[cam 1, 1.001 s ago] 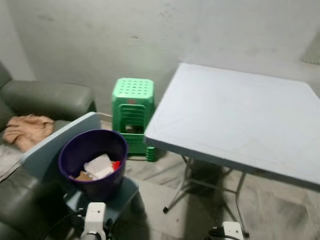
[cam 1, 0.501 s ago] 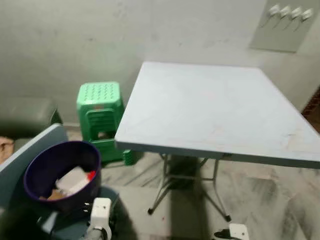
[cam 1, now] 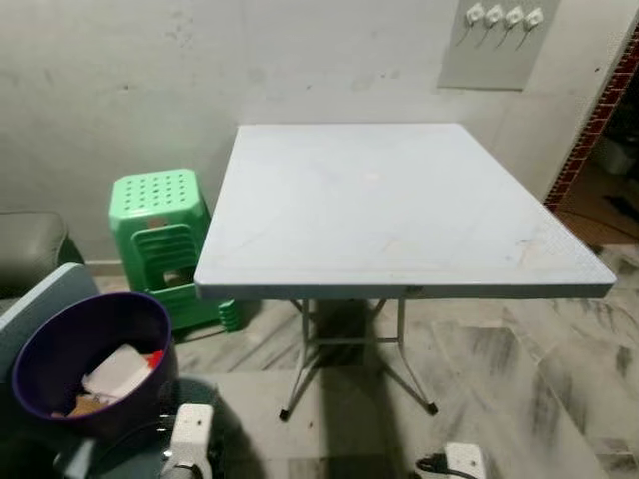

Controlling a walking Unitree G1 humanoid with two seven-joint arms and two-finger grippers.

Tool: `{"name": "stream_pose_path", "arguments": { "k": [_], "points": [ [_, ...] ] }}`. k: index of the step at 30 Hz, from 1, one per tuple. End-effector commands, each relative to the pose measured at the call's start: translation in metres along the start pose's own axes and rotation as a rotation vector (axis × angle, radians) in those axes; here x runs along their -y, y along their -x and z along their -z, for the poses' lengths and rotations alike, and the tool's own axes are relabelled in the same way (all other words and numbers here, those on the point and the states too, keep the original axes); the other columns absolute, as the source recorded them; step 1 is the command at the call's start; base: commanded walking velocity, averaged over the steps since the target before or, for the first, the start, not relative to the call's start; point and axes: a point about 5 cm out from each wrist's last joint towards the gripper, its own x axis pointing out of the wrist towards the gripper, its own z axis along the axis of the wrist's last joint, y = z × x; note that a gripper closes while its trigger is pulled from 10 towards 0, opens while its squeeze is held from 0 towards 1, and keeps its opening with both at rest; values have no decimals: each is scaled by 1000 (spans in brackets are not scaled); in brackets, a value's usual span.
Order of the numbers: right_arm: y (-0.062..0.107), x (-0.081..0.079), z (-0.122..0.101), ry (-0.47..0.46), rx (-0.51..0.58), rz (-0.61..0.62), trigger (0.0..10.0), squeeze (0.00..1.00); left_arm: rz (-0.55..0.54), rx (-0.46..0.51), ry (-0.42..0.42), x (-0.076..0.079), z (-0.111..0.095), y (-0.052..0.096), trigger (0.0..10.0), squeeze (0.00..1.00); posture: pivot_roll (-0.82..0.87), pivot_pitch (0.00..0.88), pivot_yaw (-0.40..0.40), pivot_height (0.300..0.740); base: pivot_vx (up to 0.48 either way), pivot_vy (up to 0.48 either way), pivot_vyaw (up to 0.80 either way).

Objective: Picking trash to rubbish bin

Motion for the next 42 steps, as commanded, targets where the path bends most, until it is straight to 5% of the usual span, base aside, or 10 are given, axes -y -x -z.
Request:
{"name": "stream_pose_path", "arguments": {
  "k": [1, 42],
  "points": [
    [0, 5, -4, -5, 12, 17, 10000, 0, 32, 15, -21, 6, -7, -2, 10000, 0, -70, 0, 18, 740, 0, 0, 0],
    [1, 6, -1, 41, 9, 1, 10000, 0, 31, 5, 18, 12, -2, -2, 10000, 0, -57, 0, -18, 740, 0, -267, 0]
  ]
}}
